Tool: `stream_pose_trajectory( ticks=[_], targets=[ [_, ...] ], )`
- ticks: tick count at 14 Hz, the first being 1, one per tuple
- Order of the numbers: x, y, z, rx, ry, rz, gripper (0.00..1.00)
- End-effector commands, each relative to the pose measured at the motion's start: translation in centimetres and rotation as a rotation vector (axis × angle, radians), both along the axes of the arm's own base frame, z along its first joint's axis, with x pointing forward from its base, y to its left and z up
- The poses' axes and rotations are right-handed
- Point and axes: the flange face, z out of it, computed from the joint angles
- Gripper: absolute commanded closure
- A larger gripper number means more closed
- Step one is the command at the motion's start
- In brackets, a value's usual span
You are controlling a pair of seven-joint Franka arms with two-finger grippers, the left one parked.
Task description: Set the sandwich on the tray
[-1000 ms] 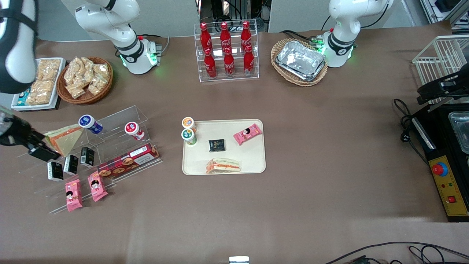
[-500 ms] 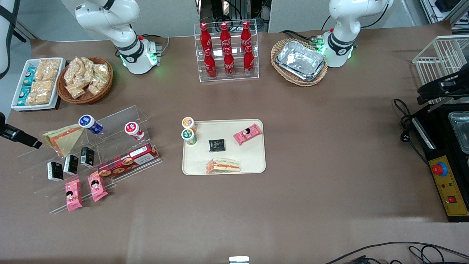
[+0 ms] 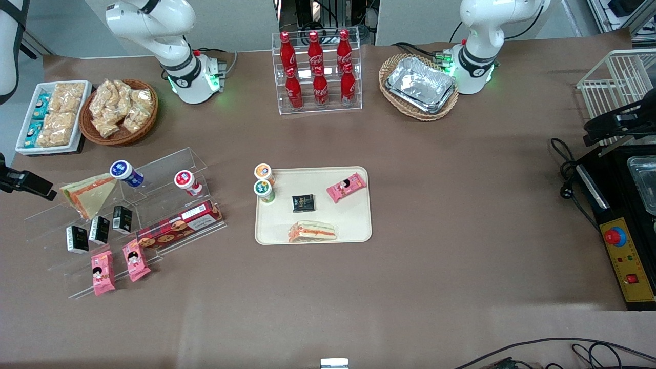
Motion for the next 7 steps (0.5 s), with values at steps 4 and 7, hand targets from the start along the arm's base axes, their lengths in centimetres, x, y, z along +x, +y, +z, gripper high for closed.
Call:
stream_pose_trajectory(
  ticks=[4,7],
  targets=[
    [-0.54,-0.82,0.91,-0.01,-0.016,0.008,0.0],
    [-0.62,-0.64,0.73,-0.007,-0.004,0.012,0.0]
  ],
)
